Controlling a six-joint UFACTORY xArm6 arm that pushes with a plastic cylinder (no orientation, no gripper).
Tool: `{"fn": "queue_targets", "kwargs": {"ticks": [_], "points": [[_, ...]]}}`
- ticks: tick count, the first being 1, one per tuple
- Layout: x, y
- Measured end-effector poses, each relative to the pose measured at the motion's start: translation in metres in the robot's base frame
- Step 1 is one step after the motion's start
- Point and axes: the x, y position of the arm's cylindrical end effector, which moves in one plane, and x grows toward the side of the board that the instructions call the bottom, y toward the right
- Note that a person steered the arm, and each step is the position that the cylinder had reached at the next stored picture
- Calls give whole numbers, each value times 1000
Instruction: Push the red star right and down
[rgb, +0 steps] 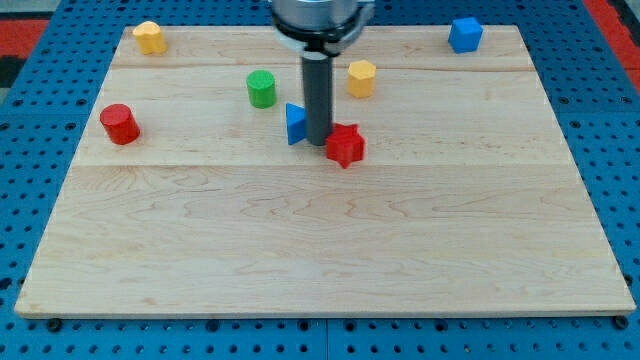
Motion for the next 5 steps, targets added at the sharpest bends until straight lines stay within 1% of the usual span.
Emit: {"fn": "queue_targets", "kwargs": {"ticks": [1,2,5], "points": [[3,42],[12,72],[64,132]]}}
